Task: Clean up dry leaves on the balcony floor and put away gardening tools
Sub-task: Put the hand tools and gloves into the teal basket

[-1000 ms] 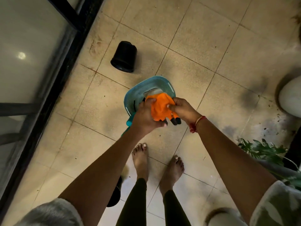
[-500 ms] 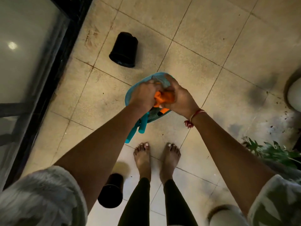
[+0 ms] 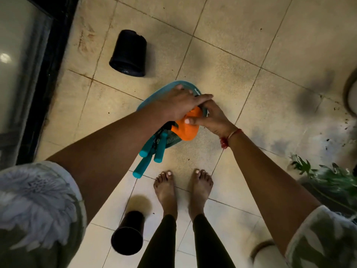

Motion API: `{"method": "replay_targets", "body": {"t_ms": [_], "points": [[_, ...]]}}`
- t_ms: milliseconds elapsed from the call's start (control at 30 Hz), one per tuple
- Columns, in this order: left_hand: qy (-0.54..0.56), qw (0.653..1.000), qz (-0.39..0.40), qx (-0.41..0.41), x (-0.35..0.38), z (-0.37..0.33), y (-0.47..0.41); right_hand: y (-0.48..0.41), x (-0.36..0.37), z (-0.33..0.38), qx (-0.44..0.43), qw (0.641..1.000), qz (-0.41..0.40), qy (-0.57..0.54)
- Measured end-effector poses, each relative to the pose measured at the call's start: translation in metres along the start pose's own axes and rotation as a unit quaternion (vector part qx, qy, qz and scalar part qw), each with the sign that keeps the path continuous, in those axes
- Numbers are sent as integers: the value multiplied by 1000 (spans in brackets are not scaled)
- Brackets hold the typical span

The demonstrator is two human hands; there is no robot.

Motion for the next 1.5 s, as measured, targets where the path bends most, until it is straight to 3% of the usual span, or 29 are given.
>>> {"method": "replay_targets", "body": {"t_ms": [100,267,367,467,567,700,833,933,1067,1200,1300,1433,1500], "points": [[-19,999,17,24,8,-9,-10,-5,-2,-13,3,999,28,19],[-2,999,36,24,21,-10,-18,-4,-7,-33,17,989,36,143],[17,999,48,-18,28,-3,-25,-7,-11,-33,6,983,3,185],[119,988,38,-92,26,8,-31,-13,-16,-40,39,992,-18,123],[197,967,7,-164,29,16,-36,-21,-21,-53,85,996,-11,25],[259,928,-114,-242,46,8,-29,-36,-22,-62,73,993,-41,85],[369,861,-191,-293,67,-16,-9,-36,-25,-54,18,981,-95,170],[387,832,-225,-327,77,-37,1,-38,-27,-44,-43,956,-63,283],[474,775,-173,-380,95,-59,-7,-53,-35,-33,-34,900,-53,432],[519,749,-138,-387,105,-52,-30,-50,-37,-25,3,840,-130,527],[563,720,-128,-386,109,-40,-45,-37,-21,-29,31,869,-191,455],[515,763,-88,-382,117,-38,-53,-40,1,-45,56,940,-172,291],[520,755,-85,-390,123,-37,-52,-50,6,-49,82,962,-152,212]]}}
Point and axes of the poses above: each hand's wrist, its own y-axis away from the middle knuckle, its own x-axis out of the palm, z = x × y, the point moved 4 cm from there along -y, towards the middle knuckle, and after that the axes turned 3 degrees about -x, right-handed, at the moved point
